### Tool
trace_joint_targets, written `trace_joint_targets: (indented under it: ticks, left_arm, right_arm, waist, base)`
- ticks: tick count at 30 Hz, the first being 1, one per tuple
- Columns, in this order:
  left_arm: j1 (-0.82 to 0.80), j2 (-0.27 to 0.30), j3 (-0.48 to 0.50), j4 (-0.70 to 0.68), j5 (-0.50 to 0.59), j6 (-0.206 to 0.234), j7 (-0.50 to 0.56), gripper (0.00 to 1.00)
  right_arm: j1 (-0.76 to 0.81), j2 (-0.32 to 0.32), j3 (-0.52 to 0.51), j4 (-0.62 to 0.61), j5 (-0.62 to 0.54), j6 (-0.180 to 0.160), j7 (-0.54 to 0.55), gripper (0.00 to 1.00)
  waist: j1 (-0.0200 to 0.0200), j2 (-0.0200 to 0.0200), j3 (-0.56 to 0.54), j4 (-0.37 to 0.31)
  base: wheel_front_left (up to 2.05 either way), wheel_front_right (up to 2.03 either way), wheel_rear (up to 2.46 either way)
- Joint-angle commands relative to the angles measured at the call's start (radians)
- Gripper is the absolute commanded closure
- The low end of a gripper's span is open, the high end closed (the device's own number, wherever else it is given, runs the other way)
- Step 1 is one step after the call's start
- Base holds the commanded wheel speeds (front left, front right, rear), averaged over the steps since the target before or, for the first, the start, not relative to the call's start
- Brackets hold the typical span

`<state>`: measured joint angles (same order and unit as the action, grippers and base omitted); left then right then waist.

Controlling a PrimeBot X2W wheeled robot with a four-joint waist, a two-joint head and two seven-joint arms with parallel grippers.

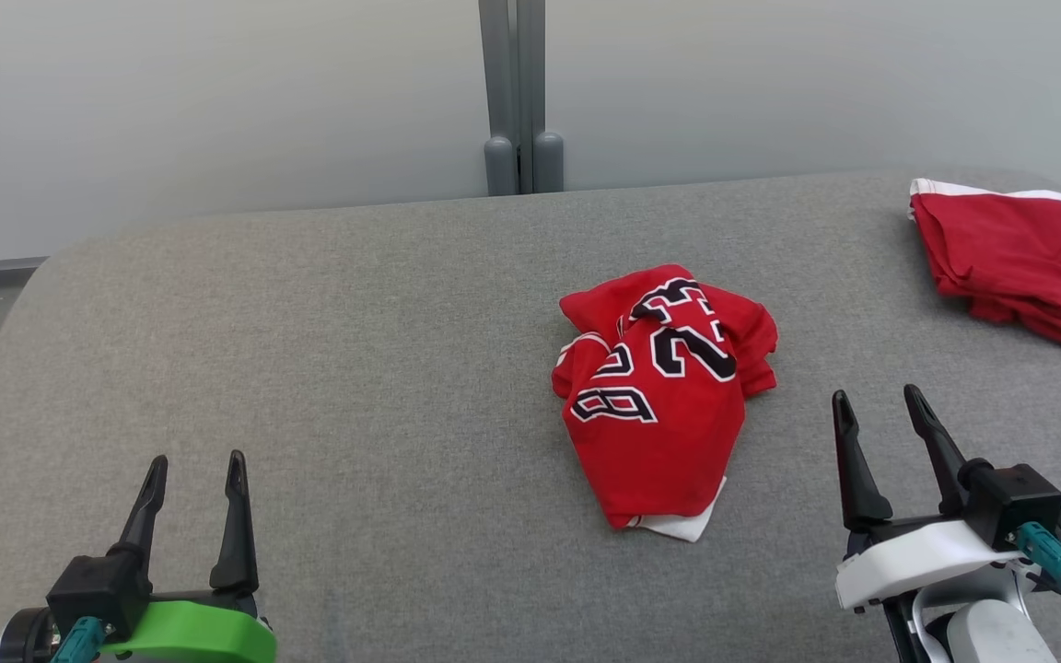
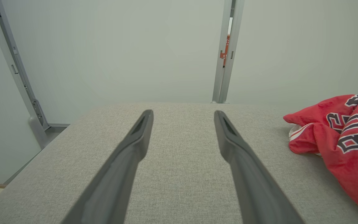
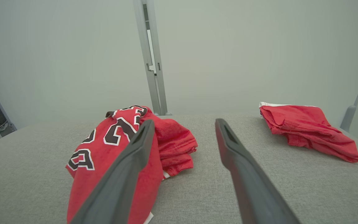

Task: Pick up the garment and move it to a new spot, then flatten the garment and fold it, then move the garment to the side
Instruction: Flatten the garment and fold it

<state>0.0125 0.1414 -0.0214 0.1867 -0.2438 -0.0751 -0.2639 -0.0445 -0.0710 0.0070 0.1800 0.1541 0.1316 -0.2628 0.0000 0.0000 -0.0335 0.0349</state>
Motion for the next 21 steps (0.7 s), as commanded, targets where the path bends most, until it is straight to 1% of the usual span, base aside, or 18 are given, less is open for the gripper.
trace_joint_targets:
  ticks: [1, 11, 21]
  left_arm:
    - [0.016, -0.001, 0.005, -0.001, 0.008, -0.004, 0.000, 0.00]
    - [0.018, -0.007, 0.011, -0.010, 0.009, -0.007, 0.000, 0.00]
    - [0.027, -0.002, 0.011, -0.019, 0.003, 0.000, 0.000, 0.00]
  right_arm:
    - [0.012, -0.002, -0.001, 0.003, -0.003, -0.002, -0.003, 0.00]
    - [0.015, -0.001, -0.008, 0.007, -0.007, -0.002, -0.003, 0.00]
    - [0.016, -0.003, -0.006, 0.013, -0.004, -0.002, -0.003, 0.00]
  waist:
    - [0.0000, 0.0000, 0.000, 0.000]
    - [0.0000, 0.0000, -0.004, 0.001]
    - [0.0000, 0.0000, -0.008, 0.003]
  base:
    - [0.00, 0.00, 0.00]
    - [0.00, 0.00, 0.00]
    - [0.00, 0.00, 0.00]
